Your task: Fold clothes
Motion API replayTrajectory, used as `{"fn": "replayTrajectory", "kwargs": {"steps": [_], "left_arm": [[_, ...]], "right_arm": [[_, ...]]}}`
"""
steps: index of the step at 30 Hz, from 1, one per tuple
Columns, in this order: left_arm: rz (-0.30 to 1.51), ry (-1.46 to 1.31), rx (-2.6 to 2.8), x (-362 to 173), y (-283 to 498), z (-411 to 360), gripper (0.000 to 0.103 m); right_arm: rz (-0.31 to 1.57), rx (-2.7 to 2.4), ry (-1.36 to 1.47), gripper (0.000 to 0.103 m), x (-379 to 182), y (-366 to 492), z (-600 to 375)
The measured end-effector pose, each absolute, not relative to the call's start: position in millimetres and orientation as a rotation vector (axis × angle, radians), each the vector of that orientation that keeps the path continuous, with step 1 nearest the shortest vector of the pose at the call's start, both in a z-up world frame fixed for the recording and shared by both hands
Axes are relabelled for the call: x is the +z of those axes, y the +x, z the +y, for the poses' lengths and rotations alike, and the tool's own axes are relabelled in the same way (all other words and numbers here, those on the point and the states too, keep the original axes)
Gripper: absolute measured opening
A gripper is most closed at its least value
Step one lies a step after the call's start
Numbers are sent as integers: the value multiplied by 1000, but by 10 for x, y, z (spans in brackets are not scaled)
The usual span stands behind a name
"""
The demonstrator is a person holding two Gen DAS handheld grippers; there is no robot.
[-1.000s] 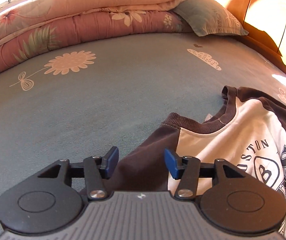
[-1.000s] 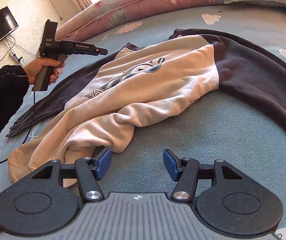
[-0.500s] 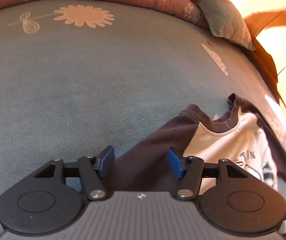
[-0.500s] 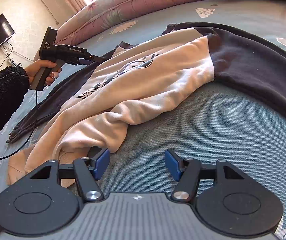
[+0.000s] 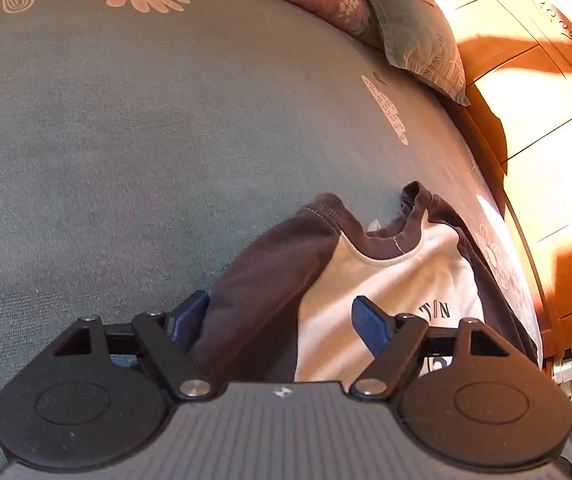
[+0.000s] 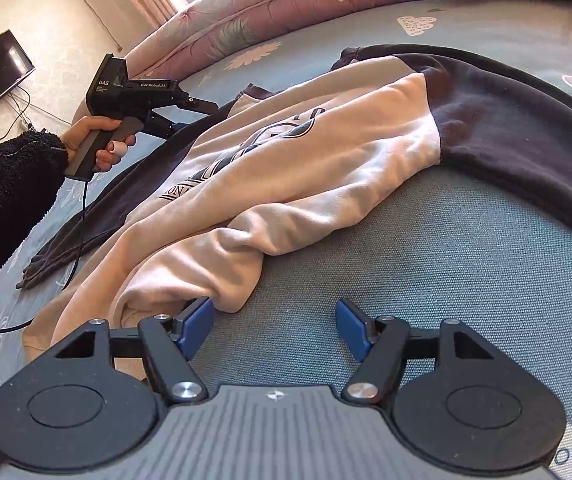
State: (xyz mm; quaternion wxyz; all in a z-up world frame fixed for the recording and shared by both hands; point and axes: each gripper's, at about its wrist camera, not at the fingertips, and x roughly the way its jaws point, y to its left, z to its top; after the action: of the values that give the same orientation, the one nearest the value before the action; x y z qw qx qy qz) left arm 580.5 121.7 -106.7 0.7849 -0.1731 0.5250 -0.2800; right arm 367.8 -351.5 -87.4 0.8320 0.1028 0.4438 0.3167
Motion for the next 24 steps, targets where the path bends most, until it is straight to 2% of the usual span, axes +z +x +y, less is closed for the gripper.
{"fn": "replayTrajectory", "kwargs": {"steps": [2,4,6,8,9,13,16,21,24], "left_arm": [[1146,-377,-623,-1064,5760,1253,76],[1146,-403,-590,-1082,5772,1315,64],[1151,-394,-532,-1090,5801,1338,37],[1162,-342,-458,-1087,5809,1325,17],[1161,-316,-432,-1082,5796,1310,12],[1125,-240,-382,-1033,5724,1209,10],[1090,-224,-333,-952,5698,1159,5],[994,-228,-230,-755,5729,1304,5],[999,-236,-163,-794,5764,1413,5]], "right_arm": [[938,672,236,72,-890,3680,-3537],[935,674,250,72,-908,3678,-3555],[930,676,261,73,-921,3680,-3565],[924,675,263,73,-928,3677,-3565],[922,674,263,73,-930,3675,-3565],[912,667,271,73,-937,3670,-3564],[911,653,255,73,-917,3648,-3544],[910,629,195,73,-862,3585,-3483],[911,618,164,73,-839,3551,-3452]]}}
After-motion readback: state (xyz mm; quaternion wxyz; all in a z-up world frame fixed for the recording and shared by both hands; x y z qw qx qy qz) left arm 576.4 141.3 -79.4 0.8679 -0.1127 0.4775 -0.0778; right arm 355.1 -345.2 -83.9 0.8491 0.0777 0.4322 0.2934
